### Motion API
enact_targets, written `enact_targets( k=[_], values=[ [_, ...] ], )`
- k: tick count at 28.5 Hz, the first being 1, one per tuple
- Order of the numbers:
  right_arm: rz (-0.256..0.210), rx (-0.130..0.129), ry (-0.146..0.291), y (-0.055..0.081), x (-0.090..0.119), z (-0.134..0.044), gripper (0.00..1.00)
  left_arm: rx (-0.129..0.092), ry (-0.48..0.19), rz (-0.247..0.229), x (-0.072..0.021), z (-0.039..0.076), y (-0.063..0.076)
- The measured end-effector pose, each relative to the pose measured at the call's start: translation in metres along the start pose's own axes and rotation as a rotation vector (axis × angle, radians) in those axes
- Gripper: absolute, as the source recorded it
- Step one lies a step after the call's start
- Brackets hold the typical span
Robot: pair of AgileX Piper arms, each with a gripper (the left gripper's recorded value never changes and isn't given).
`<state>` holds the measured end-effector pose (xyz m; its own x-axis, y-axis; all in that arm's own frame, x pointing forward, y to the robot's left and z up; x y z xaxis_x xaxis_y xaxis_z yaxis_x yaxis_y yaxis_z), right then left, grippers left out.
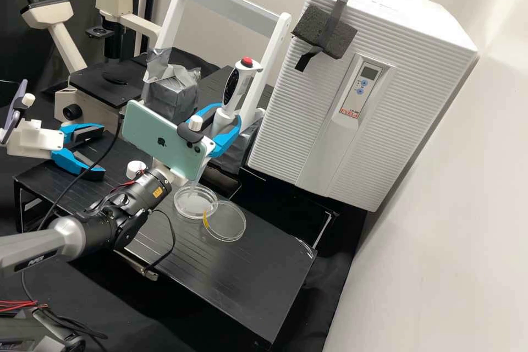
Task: Use the pipette
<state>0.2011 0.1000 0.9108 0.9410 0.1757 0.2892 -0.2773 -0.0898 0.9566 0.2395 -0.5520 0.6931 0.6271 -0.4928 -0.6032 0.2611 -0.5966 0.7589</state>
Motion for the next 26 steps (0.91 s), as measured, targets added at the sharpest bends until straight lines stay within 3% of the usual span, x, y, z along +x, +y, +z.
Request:
enact_targets(
  k=[5,26],
  values=[
    [-0.004,0.001,-0.006,-0.0001,-0.0003,0.0003,0.0,-0.022,-0.008,0.004,-0.0005,-0.0001,0.0004],
    [0.032,-0.005,-0.019,0.0073,-0.0014,0.0021,0.0,-0.021,-0.004,0.011,-0.0012,-0.0021,0.0013]
  ],
)
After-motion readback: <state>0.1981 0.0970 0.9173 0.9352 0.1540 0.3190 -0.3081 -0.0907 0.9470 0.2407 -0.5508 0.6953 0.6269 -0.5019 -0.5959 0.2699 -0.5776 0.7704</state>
